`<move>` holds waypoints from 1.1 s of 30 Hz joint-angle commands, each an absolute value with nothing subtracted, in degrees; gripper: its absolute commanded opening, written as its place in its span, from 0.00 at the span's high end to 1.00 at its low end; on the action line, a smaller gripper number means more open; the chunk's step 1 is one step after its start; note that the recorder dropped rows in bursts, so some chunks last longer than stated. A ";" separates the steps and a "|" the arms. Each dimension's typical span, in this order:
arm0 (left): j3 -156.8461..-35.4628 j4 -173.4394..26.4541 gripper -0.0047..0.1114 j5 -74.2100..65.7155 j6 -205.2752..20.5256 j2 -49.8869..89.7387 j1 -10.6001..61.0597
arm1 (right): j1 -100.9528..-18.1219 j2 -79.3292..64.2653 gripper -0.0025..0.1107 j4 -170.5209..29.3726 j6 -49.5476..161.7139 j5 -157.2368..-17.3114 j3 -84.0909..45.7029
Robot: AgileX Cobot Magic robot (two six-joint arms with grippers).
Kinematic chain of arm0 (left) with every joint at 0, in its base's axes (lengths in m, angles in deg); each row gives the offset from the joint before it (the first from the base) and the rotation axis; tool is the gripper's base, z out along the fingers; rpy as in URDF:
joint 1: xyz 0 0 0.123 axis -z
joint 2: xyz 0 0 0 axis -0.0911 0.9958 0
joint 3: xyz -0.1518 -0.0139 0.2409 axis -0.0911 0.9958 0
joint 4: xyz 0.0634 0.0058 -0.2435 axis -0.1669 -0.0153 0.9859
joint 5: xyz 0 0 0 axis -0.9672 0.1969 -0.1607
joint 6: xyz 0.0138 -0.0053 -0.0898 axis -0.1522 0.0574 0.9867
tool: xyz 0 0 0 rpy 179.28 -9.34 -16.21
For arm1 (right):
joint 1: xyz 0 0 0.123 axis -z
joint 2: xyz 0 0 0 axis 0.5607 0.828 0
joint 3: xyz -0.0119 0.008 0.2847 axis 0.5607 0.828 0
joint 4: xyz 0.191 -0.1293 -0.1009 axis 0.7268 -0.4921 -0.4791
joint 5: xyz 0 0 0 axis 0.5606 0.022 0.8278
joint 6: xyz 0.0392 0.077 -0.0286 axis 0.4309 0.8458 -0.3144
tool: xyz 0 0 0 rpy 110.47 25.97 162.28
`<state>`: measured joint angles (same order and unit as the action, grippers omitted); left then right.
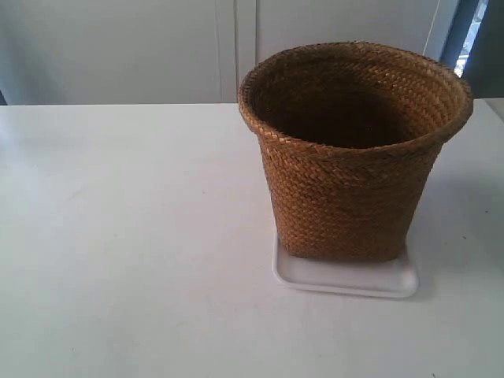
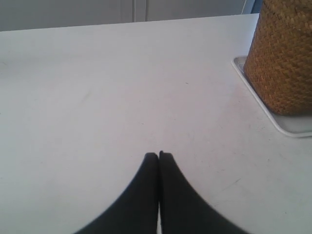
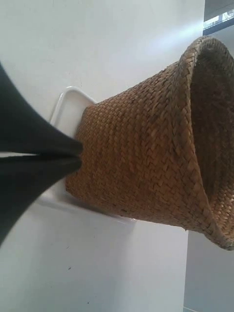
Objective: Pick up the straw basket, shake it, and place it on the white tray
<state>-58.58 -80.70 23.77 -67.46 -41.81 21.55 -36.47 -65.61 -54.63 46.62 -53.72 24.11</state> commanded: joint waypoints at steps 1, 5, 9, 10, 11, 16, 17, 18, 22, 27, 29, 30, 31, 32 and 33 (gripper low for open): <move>-56.24 -81.47 0.96 23.15 -67.86 -46.72 21.50 | -36.32 -65.85 0.98 -54.67 46.52 -54.13 24.21; -52.40 -81.47 0.96 17.76 -67.18 -49.89 20.19 | -36.32 -65.85 0.98 -54.67 46.52 -54.13 24.21; -45.55 -80.96 0.96 1.84 -67.18 -49.89 18.53 | -36.32 -66.46 0.98 -54.67 46.52 -53.94 24.21; -43.98 -80.96 0.96 -1.06 -67.42 -49.89 17.87 | -36.32 -66.46 0.98 -54.67 46.52 -53.94 24.21; -42.15 -81.21 0.96 -3.84 -67.42 -49.89 16.81 | -36.32 -66.50 0.98 -54.56 46.52 -53.94 24.21; -35.98 -81.21 0.96 -7.74 -65.64 -49.89 10.21 | -36.32 -66.50 0.98 -54.56 46.52 -53.94 24.21; -35.46 -81.21 0.96 -8.38 -65.03 -49.89 8.79 | -36.32 -66.50 0.98 -54.56 46.52 -53.94 24.21; -35.46 -81.21 0.96 -9.15 -64.38 -49.89 8.00 | -36.32 -66.50 0.98 -54.56 46.52 -53.94 24.21; -35.46 -81.21 0.96 -6.00 -63.44 -49.89 5.02 | -36.32 -66.50 0.98 -54.56 46.52 -53.94 24.21; -35.46 -81.21 0.96 -3.33 -65.72 -49.89 2.16 | -36.32 -66.50 0.98 -54.56 46.52 -53.94 24.21; -35.46 -81.21 0.96 -3.33 -65.72 -49.89 1.69 | -36.32 -66.50 0.98 -54.56 46.52 -53.94 24.21; -35.46 -81.21 0.96 -3.44 -65.72 -49.89 1.69 | -36.32 -66.50 0.98 -54.56 46.52 -53.94 24.21; -35.46 -81.21 0.96 -3.33 -65.72 -49.89 1.69 | -36.32 -66.50 0.98 -54.56 46.52 -53.94 24.21; -35.46 -81.21 0.96 -3.33 -65.72 -49.89 1.69 | -36.32 -66.50 0.98 -54.56 46.52 -53.94 24.21; -35.46 -81.21 0.96 -3.33 -65.72 -49.89 1.69 | -36.32 -66.50 0.98 -54.56 46.52 -53.94 24.21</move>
